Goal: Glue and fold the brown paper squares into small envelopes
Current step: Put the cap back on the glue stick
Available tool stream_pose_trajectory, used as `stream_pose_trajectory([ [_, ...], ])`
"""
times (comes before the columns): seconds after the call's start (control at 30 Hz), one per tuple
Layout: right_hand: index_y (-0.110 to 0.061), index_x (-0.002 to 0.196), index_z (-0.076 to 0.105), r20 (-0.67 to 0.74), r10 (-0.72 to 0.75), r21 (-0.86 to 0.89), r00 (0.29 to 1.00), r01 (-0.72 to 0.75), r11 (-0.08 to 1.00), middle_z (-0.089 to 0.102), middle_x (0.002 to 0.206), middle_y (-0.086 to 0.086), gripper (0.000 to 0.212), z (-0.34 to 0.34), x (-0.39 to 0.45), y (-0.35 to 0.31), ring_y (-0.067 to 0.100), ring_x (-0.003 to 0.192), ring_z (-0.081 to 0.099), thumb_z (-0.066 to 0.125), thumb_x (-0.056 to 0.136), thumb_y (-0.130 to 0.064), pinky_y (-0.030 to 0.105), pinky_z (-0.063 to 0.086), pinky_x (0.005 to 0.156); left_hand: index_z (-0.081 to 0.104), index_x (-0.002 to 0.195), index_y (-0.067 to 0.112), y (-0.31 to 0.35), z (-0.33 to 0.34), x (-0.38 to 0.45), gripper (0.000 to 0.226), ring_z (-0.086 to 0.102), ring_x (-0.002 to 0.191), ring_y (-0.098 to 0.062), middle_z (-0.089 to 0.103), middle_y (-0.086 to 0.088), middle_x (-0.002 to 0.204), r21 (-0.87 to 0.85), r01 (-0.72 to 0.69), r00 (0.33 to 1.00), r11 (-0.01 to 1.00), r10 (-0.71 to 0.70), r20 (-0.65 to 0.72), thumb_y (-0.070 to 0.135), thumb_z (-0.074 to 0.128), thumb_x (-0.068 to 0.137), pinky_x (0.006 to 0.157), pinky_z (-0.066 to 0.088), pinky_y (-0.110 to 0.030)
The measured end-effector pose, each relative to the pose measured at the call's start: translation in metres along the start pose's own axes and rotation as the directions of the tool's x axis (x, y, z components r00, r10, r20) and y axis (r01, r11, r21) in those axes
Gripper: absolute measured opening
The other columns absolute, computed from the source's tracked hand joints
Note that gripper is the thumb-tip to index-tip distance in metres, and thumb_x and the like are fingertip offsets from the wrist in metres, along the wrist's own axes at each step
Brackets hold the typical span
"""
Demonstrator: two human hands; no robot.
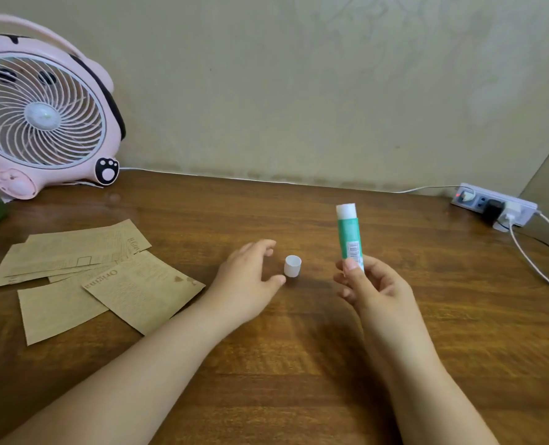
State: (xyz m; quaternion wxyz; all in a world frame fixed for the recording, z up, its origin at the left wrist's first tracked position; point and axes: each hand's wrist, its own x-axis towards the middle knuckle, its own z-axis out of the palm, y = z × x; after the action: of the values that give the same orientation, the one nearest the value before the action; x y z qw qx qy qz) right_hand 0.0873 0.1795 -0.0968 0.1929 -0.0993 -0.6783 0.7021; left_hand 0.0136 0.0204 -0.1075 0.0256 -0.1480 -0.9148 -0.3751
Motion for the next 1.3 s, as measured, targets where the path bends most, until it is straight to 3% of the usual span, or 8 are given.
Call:
stream_pose_trajectory([
  [0.1,-0.012,0.098,0.067,0.008,0.019,-0.011,1.000,-0.019,1.000,0.068,0.070,-0.006,0.015,0.000,0.003,0.003,0.003,0.060,0.054,0.059,0.090,-0.023,0.023,0.047,0.070,0.037,0.140,0.025,0.002,0.022,0.018,0.069,0.035,0.129,-0.017,0.045,0.009,0.137,0.141,0.022,0.998,0.990,-0.030,0.050,0.046,0.067,0.081,0.107,0.029,-0.037],
  [0.23,-0.014,0.100,0.067,0.053,0.027,-0.078,0.998,-0.022,0.997,0.064,0.066,-0.007,0.015,0.001,0.004,0.007,0.004,0.060,0.053,0.059,0.091,-0.022,0.025,0.047,0.069,0.055,0.108,0.025,0.009,0.031,0.028,0.034,0.041,0.116,-0.014,0.053,0.009,0.118,0.188,-0.013,0.999,0.982,0.021,-0.043,0.045,0.067,0.083,0.097,0.033,-0.031],
  [0.43,-0.043,0.110,0.061,0.225,-0.065,-0.287,0.972,0.129,0.949,0.070,0.087,-0.011,0.027,-0.001,-0.001,-0.002,-0.001,0.072,0.059,0.058,0.091,-0.024,0.019,0.050,0.070,0.060,0.082,0.028,0.003,-0.007,0.012,0.021,0.058,0.071,-0.008,0.065,0.011,0.080,-0.221,-0.056,0.997,0.974,0.042,-0.069,0.026,0.080,0.074,0.067,0.050,-0.028],
  [0.73,-0.041,0.115,0.061,0.409,-0.131,-0.364,0.903,0.293,0.884,0.065,0.107,-0.026,0.030,0.006,-0.013,-0.007,-0.004,0.104,0.058,0.057,0.088,-0.029,0.019,0.042,0.091,0.071,0.094,0.043,-0.022,-0.042,-0.017,0.022,0.060,0.082,-0.002,0.070,0.009,0.088,-0.585,-0.141,0.985,0.798,0.173,-0.002,0.055,0.066,0.076,0.087,0.049,-0.033],
  [0.93,-0.043,0.110,0.062,0.484,-0.118,-0.407,0.867,0.343,0.847,0.066,0.102,-0.026,0.029,0.005,-0.018,-0.011,-0.004,0.093,0.060,0.053,0.083,-0.039,0.012,0.043,0.076,0.070,0.095,0.035,-0.019,-0.046,-0.020,0.045,0.052,0.070,0.001,0.062,0.019,0.074,-0.532,-0.086,0.989,0.843,0.134,0.054,0.066,0.045,0.076,0.074,0.044,-0.025],
  [1.07,-0.042,0.101,0.058,0.522,-0.119,-0.456,0.845,0.394,0.798,0.059,0.067,-0.012,0.015,0.011,-0.023,-0.008,0.006,0.052,0.048,0.054,0.088,-0.036,0.022,0.036,0.051,0.067,0.090,0.031,-0.014,-0.033,-0.024,0.046,0.046,0.058,0.000,0.051,0.017,0.060,-0.524,-0.075,0.977,0.849,0.168,0.133,0.067,0.040,0.083,0.066,0.045,-0.030],
  [1.2,-0.037,0.091,0.058,0.551,-0.113,-0.523,0.827,0.448,0.725,0.055,0.061,-0.023,0.028,0.015,-0.028,-0.006,0.003,0.054,0.050,0.043,0.078,-0.057,0.010,0.033,0.050,0.064,0.087,0.022,-0.005,-0.025,-0.030,0.059,0.046,0.055,0.001,0.050,0.019,0.053,-0.474,-0.044,0.982,0.879,0.126,0.142,0.067,0.026,0.082,0.059,0.039,-0.016],
  [1.3,-0.034,0.088,0.061,0.527,-0.147,-0.537,0.837,0.462,0.706,0.057,0.061,-0.016,0.036,0.016,-0.030,-0.007,0.006,0.051,0.050,0.042,0.076,-0.062,0.012,0.033,0.048,0.063,0.073,0.019,-0.008,-0.025,-0.029,0.073,0.049,0.056,-0.004,0.052,0.013,0.054,-0.420,-0.008,0.991,0.907,0.063,0.119,0.074,0.017,0.083,0.064,0.038,-0.024],
])
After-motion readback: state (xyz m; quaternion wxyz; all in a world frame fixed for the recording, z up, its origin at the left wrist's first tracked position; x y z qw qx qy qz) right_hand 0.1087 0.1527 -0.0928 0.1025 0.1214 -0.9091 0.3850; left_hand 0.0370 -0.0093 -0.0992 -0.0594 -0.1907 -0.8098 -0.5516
